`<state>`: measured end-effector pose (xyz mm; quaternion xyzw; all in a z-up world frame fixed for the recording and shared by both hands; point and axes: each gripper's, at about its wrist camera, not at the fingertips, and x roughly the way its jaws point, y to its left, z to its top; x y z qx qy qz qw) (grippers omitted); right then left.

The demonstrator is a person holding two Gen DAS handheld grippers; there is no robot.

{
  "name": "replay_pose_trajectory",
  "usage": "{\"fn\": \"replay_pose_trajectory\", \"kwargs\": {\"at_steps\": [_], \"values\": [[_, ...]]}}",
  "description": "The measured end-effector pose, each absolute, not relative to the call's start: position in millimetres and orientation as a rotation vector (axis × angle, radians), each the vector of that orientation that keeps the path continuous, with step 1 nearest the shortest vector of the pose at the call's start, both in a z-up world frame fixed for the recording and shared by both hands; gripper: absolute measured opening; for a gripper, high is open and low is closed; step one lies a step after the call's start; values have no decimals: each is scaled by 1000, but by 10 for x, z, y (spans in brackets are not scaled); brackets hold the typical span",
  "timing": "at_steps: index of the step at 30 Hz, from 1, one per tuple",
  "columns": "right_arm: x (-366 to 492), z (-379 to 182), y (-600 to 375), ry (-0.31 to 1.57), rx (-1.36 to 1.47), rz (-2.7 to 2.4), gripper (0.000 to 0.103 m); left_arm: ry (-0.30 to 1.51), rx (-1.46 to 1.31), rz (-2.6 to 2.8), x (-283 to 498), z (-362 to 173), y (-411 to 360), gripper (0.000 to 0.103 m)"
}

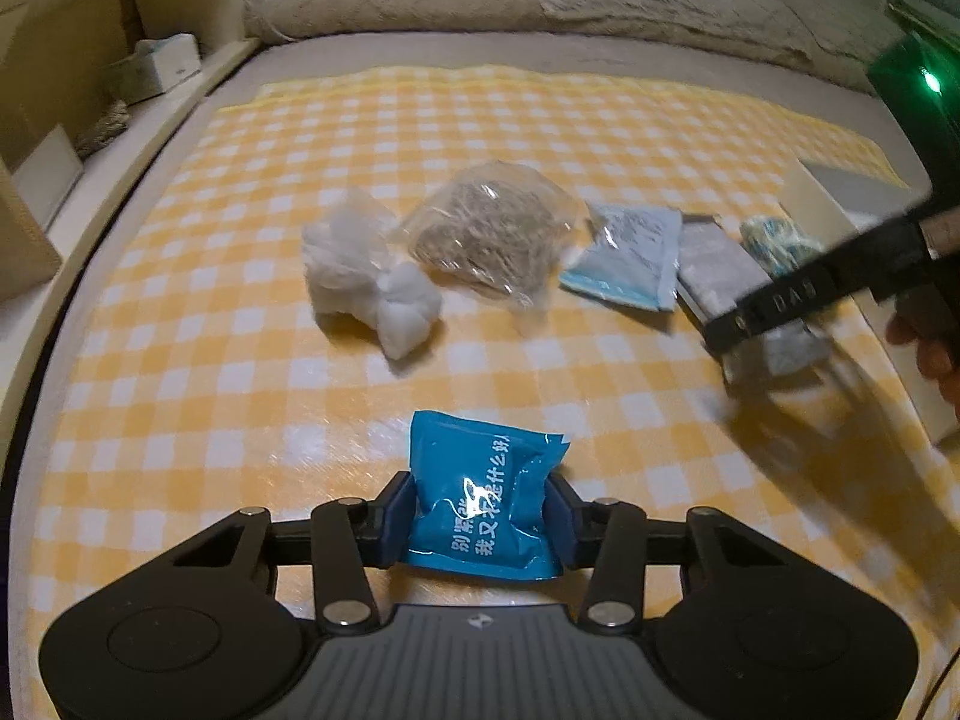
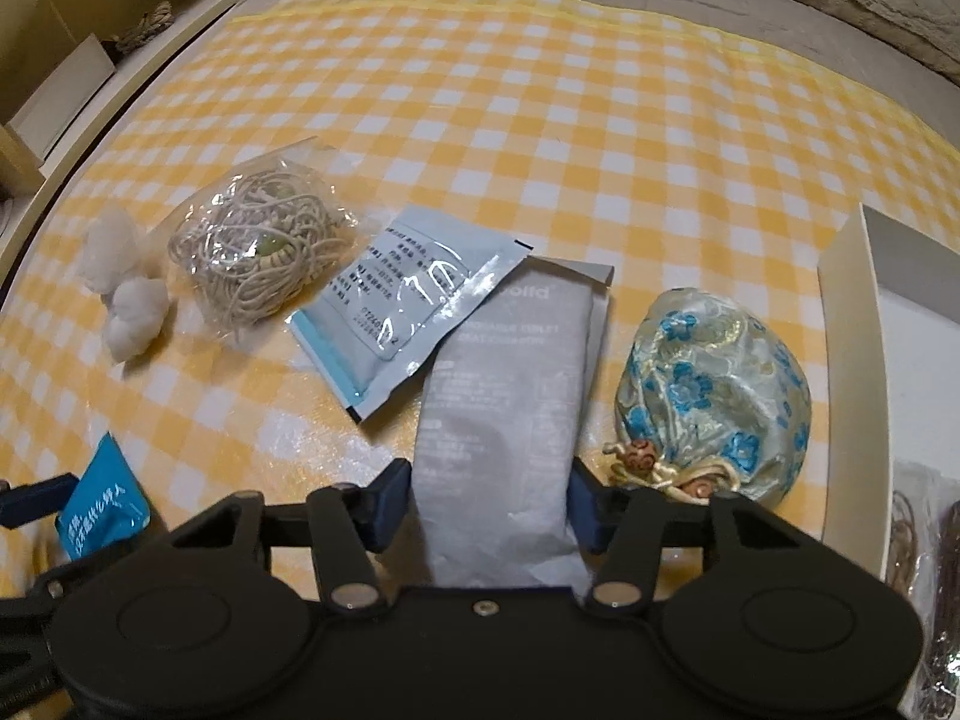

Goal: Organize soft objects
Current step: 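Grasp the blue packet with the left tool while the right tool grasps the grey pouch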

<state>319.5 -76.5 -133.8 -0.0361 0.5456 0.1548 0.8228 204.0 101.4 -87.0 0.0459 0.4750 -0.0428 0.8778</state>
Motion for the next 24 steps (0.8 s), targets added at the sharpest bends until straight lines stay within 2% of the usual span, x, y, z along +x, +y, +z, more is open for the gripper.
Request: {"fn": "replay_pose_trajectory", "kwargs": {"at_steps": [24], "values": [[2590, -461, -1173, 871, -96, 381, 49, 837, -54, -38, 2025, -320, 831, 47]]}}
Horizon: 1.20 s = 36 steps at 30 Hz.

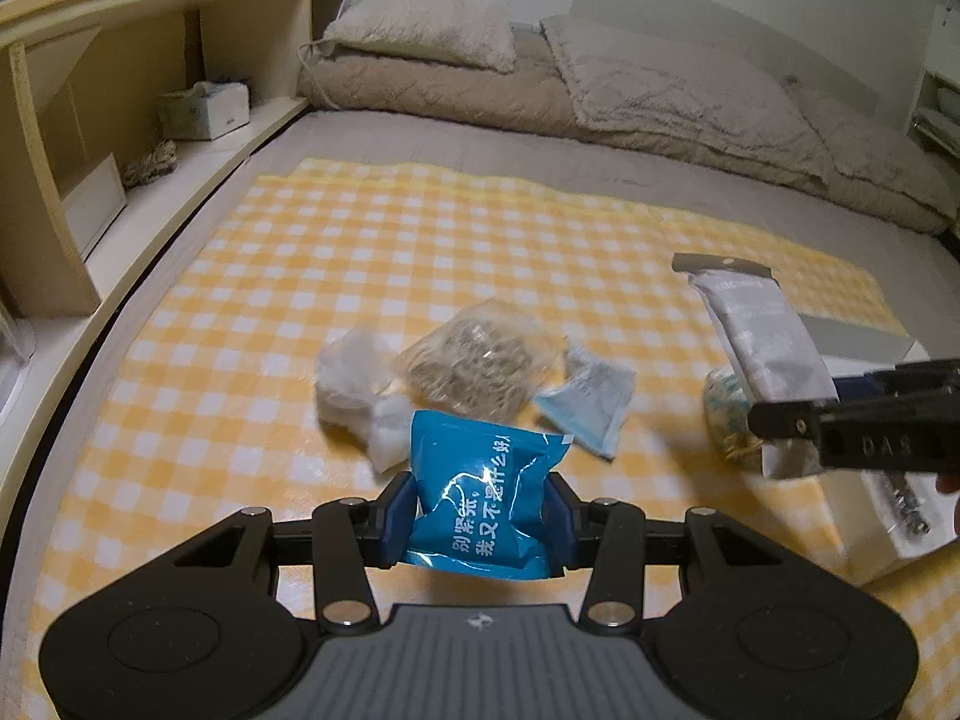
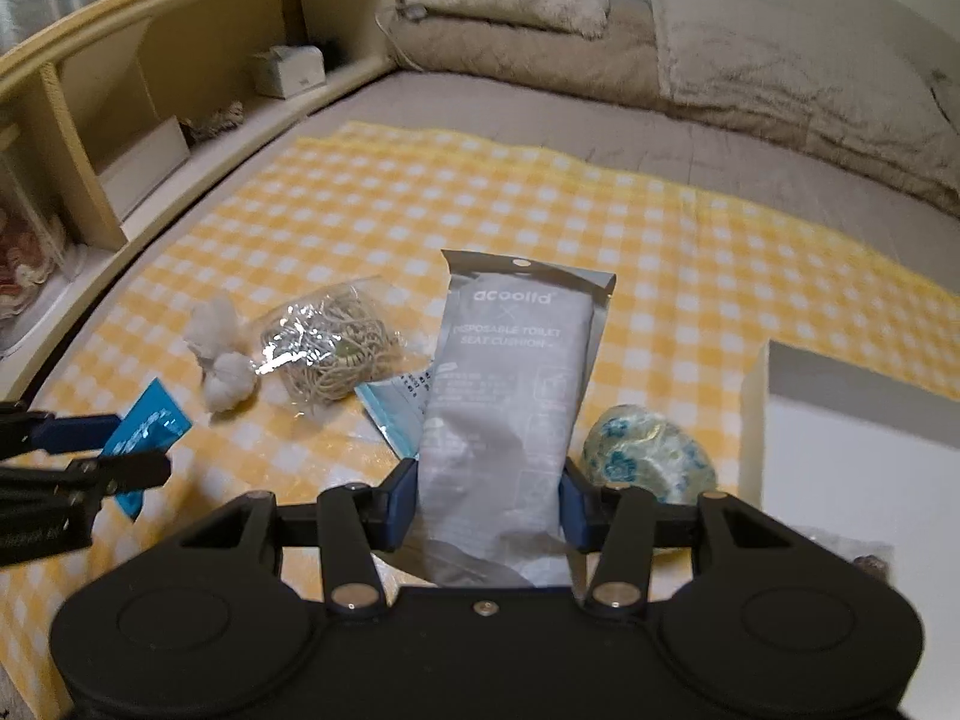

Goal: Organize soft objects
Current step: 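Grasp the blue packet with the left tool while the right tool grasps the grey pouch, then place the grey pouch in the tray with the right tool while the left tool drops the blue packet there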

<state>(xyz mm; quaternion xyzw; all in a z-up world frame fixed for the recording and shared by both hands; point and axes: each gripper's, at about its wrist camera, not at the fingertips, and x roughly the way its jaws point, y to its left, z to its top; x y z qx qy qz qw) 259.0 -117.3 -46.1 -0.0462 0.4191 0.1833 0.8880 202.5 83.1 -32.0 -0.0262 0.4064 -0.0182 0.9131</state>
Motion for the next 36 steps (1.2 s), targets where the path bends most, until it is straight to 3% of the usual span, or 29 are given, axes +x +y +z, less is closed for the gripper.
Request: {"fn": "replay_pose_trajectory", "kwargs": {"at_steps": [17, 36], "values": [[2288, -226, -2431, 805, -116, 263, 49, 808, -86, -154, 2217, -134, -125, 47], [2187, -347, -3514, 825, -107, 129, 50, 789, -110, -367, 2670, -182, -1465, 47]]}}
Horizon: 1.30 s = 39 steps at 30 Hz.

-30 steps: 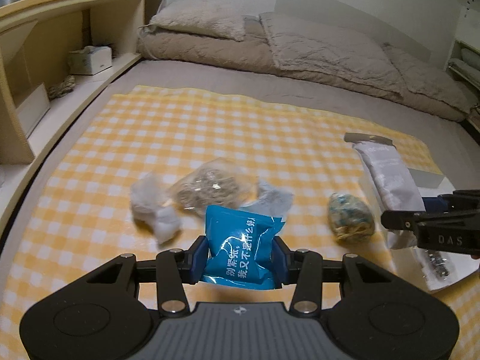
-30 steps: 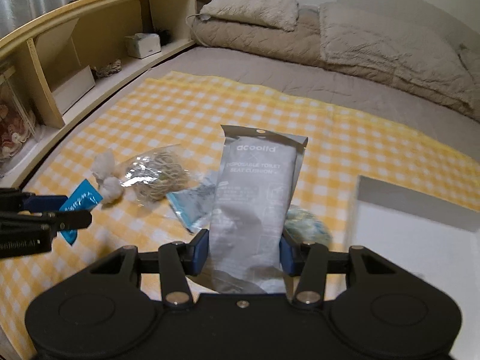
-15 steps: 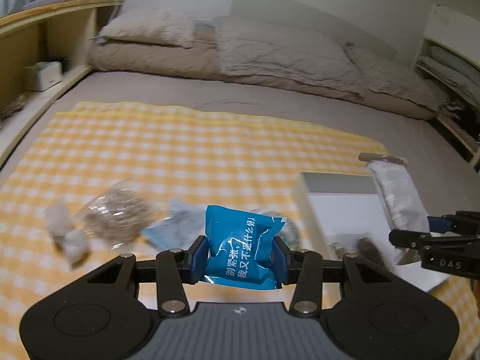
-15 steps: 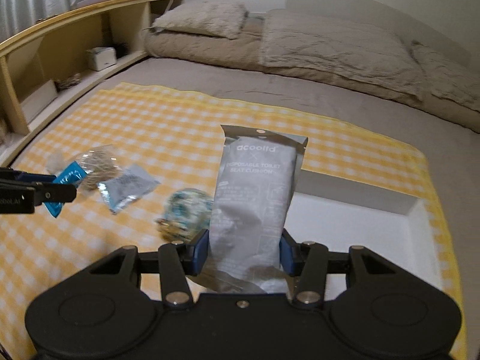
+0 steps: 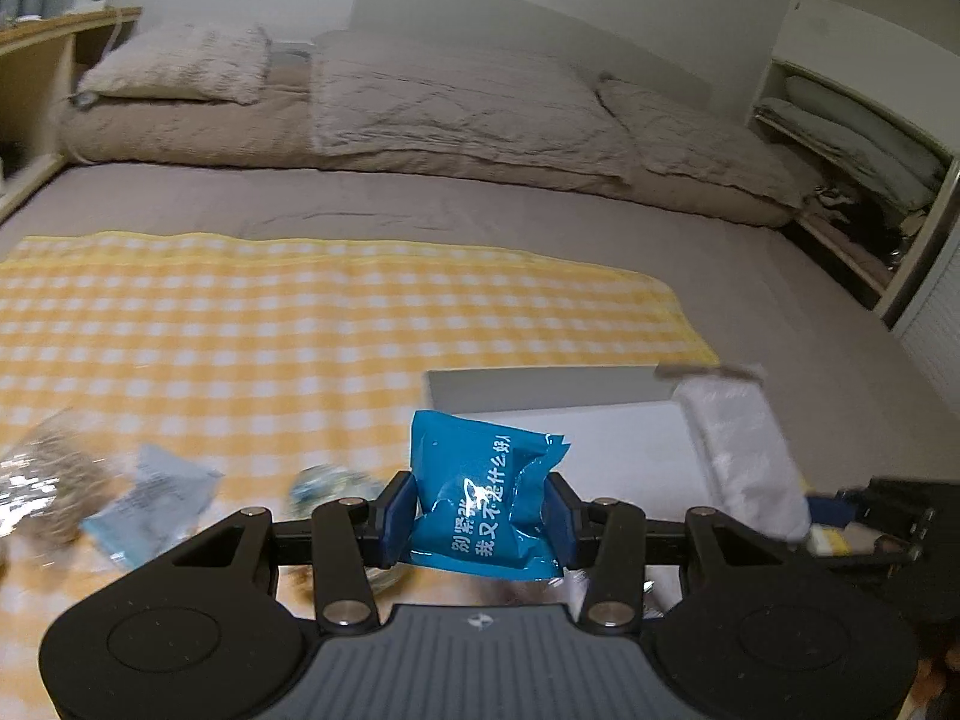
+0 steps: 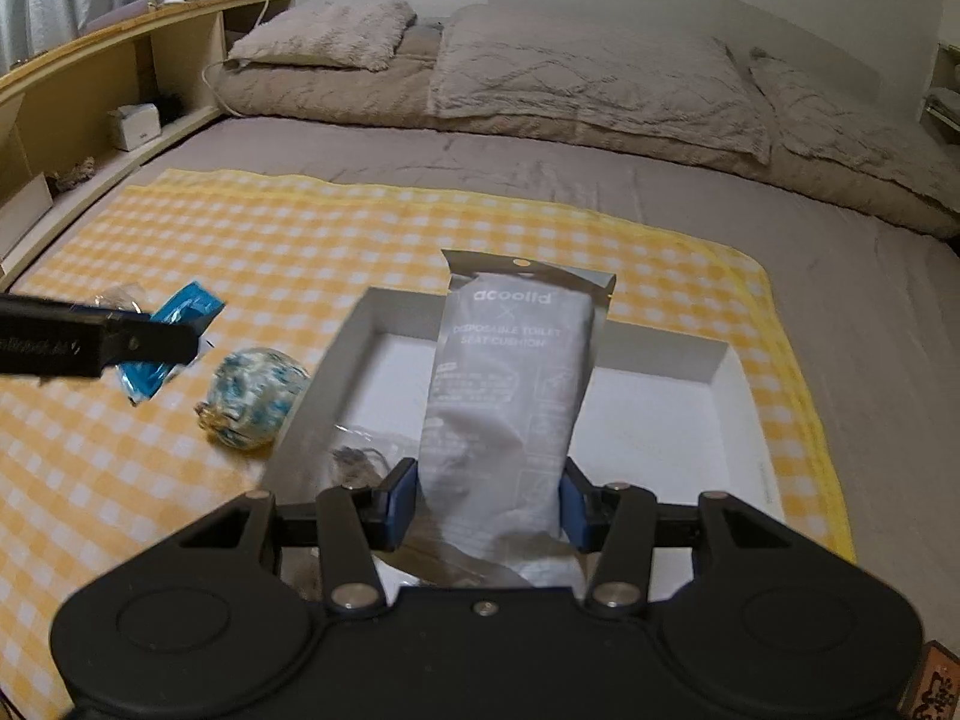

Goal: Organize soft objects
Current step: 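Place the grey pouch in the tray with the right tool while the left tool drops the blue packet there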

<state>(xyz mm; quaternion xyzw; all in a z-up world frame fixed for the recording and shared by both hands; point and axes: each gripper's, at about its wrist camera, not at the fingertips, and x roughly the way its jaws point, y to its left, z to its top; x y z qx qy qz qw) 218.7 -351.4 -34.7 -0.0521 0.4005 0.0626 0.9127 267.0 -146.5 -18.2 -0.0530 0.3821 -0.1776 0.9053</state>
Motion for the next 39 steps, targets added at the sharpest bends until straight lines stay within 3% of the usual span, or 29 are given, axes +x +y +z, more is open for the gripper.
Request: {"fn": "replay_pose_trajectory", "kwargs": {"at_steps": [13, 32, 34, 36, 39], "values": [[2258, -703, -3910, 938, -110, 86, 50, 881, -180, -385, 3257, -623, -2157, 47], [2389, -1044, -3909, 1076, -136, 131, 50, 888, -146, -355, 3492, -940, -2121, 49], [2389, -1058, -3900, 1082, -141, 130, 51, 892, -153, -360, 3488, -953, -2124, 51], [2394, -1060, -3911, 1082, -134, 131, 51, 893, -161, -350, 3476, -959, -2110, 68], [2415, -1055, -3933, 1082, -116, 127, 51, 884, -164, -330, 3463, -941, -2090, 77]]}}
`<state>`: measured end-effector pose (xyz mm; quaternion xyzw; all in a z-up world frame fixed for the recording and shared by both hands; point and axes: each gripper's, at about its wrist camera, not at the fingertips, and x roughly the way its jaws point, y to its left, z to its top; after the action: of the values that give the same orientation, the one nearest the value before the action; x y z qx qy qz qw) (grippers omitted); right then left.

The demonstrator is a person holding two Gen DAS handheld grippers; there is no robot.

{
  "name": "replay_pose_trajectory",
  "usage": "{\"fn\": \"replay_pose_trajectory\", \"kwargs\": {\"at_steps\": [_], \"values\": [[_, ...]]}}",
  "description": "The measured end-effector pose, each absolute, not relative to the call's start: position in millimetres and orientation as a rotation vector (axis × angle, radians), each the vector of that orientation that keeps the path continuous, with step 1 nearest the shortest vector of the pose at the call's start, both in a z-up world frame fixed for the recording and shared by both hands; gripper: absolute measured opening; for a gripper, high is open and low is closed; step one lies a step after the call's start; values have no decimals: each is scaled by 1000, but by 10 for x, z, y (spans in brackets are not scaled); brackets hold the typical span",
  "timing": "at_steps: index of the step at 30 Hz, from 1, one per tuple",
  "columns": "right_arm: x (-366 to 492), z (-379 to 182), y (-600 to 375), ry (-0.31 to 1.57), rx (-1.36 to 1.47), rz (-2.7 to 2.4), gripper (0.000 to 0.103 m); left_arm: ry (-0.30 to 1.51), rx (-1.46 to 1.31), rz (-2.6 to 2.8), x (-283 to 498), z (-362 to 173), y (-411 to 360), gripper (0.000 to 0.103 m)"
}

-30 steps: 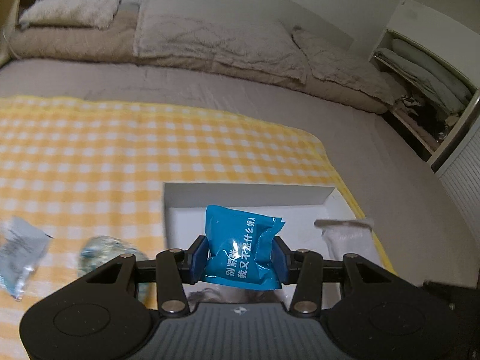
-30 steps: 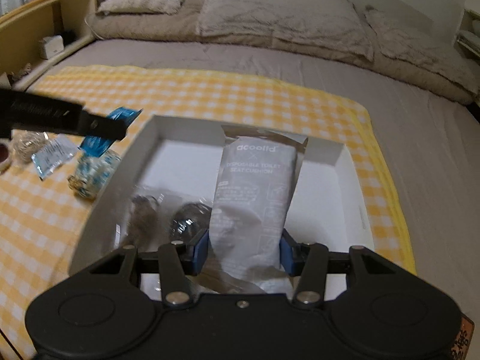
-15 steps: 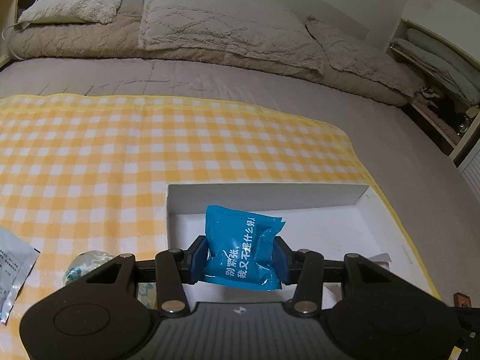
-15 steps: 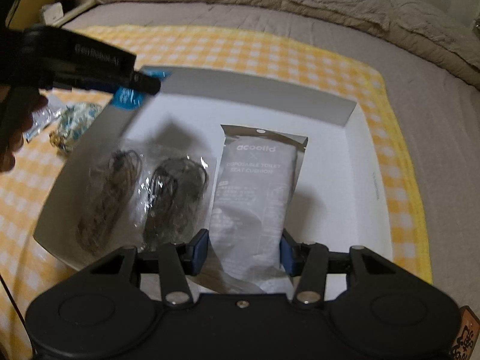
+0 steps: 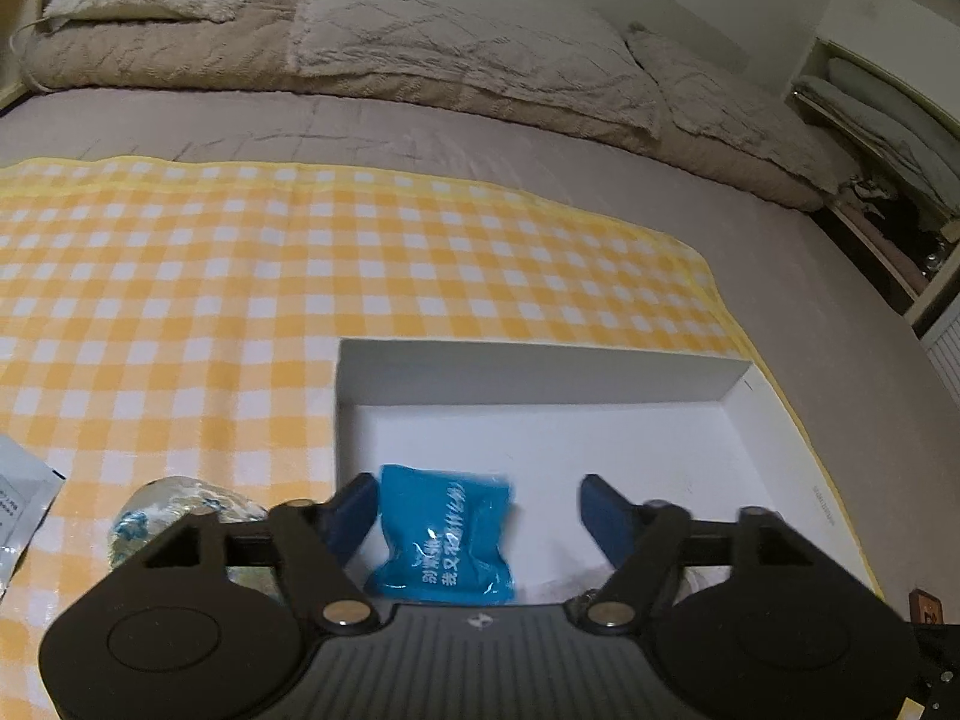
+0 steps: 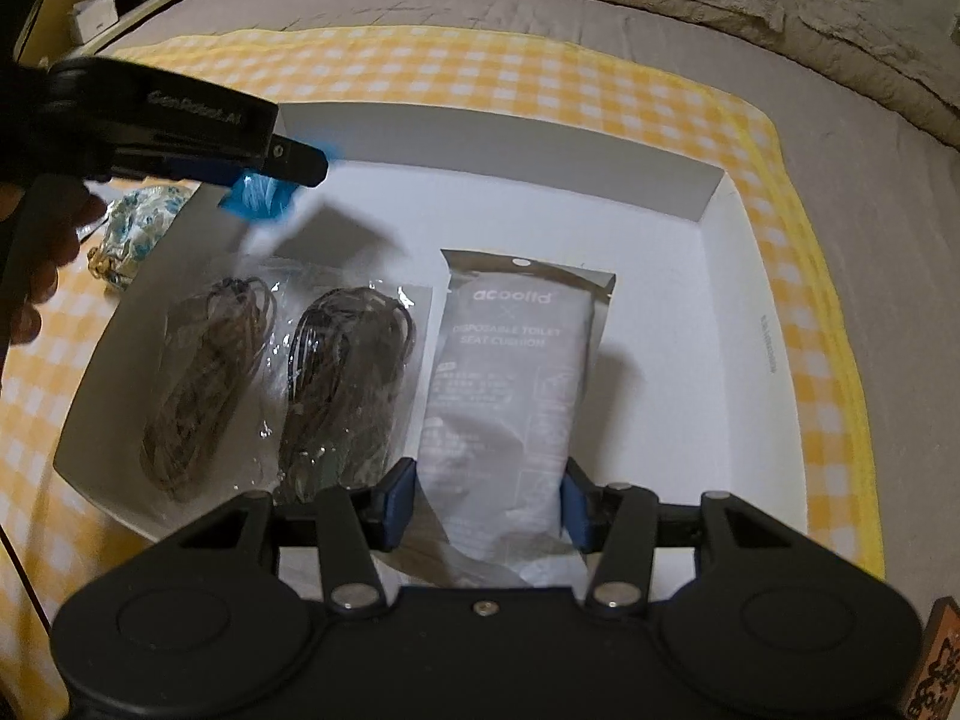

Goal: Organize soft objects
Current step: 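Place the grey pouch in the tray with the right tool while the left tool drops the blue packet there, then withdraw both tools from the tray toward the remaining items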

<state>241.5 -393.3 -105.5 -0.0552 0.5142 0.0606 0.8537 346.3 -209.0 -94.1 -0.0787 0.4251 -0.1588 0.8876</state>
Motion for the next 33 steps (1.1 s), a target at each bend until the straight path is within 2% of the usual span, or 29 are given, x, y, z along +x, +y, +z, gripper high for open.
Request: {"fn": "replay_pose_trajectory", "kwargs": {"at_steps": [7, 14, 21, 25, 33], "values": [[2417, -1074, -3945, 1083, -111, 134, 56, 895, -160, -335, 3442, -913, -2091, 83], [2406, -1018, -4000, 1075, -62, 108, 77, 901, -116, -364, 3361, -881, -2164, 92], [2332, -912, -4077, 1048, 0, 69, 85, 887, -58, -386, 3234, -805, -2169, 102], [2296, -848, -4088, 1032, 16, 58, 88, 879, -41, -392, 3152, -741, -2138, 103], [2169, -659, -4104, 969, 35, 29, 101, 860, -22, -413, 2959, -597, -2098, 103]]}}
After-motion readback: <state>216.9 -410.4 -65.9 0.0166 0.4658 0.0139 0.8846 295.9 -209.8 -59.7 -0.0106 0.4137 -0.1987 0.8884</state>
